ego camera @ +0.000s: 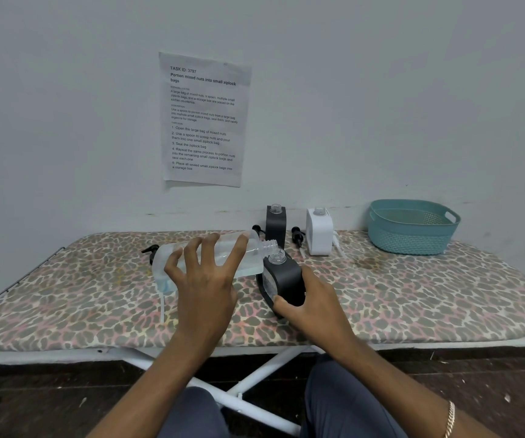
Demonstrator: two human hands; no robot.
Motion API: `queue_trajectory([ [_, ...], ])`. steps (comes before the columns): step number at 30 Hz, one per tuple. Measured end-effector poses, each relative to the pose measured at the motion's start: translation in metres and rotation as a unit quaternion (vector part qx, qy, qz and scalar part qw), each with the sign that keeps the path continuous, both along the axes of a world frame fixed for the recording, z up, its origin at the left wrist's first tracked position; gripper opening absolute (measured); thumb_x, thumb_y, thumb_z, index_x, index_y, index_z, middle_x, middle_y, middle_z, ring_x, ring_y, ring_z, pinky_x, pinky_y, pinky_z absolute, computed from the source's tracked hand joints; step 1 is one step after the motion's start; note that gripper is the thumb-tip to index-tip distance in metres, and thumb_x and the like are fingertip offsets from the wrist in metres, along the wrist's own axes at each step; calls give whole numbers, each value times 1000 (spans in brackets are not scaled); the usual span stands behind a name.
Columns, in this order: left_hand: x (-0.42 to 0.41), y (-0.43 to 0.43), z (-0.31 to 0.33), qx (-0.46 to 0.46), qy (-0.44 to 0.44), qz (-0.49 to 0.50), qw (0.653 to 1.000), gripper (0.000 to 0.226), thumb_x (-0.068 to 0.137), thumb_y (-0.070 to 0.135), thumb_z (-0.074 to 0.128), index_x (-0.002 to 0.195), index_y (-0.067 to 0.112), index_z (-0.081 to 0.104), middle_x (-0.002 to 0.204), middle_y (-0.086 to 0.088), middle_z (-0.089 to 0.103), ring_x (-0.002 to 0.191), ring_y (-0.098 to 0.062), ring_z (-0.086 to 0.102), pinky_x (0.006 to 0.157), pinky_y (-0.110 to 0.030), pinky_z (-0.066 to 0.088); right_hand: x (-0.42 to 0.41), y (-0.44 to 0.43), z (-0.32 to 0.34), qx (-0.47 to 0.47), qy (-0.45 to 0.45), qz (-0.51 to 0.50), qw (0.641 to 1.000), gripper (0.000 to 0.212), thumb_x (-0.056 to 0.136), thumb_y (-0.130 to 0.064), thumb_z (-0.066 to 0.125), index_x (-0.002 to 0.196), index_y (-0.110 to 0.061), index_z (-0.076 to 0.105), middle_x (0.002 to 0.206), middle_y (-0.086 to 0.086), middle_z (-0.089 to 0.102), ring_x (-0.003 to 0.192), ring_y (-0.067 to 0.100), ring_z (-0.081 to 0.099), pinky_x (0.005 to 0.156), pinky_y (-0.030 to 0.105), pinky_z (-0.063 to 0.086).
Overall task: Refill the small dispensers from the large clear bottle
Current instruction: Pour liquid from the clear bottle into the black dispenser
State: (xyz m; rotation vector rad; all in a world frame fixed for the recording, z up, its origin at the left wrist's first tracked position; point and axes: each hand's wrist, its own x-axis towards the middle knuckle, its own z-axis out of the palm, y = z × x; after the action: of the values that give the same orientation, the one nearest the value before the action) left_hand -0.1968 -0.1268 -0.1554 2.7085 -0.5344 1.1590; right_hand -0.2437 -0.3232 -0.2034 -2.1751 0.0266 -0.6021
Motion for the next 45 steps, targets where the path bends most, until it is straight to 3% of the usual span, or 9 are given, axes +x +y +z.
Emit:
queue_trajectory([
  [17,1,0,0,2,-1,0,1000,103,57,-14,71,148,31,58,136,-17,58,127,-42,52,99,-62,31,2,0,-2,-1,-5,-5,1000,34,78,-47,75,104,-35,58,89,-16,66,87,-2,61,68,11,47],
  [23,1,0,-1,3,-3,0,1000,102,57,-12,72,148,32,57,137,-16,57,128,-40,49,99,-62,32,2,0,-2,-3,1,-8,1000,35,78,-48,74,105,-34,58,90,-15,67,85,0,61,66,18,50],
  [33,2,0,-2,7,-3,1,1000,99,60,-9,65,149,33,53,137,-16,57,129,-41,50,99,-63,32,1,0,-1,-5,4,-8,1000,36,77,-51,73,105,-35,57,91,-16,66,87,-1,60,66,15,49],
  [45,2,0,-1,8,-3,0,1000,101,58,-10,72,149,32,56,138,-16,57,128,-41,51,98,-63,32,1,-1,-2,-6,0,-5,1000,34,78,-48,74,104,-37,56,90,-16,66,88,-2,60,70,13,49],
])
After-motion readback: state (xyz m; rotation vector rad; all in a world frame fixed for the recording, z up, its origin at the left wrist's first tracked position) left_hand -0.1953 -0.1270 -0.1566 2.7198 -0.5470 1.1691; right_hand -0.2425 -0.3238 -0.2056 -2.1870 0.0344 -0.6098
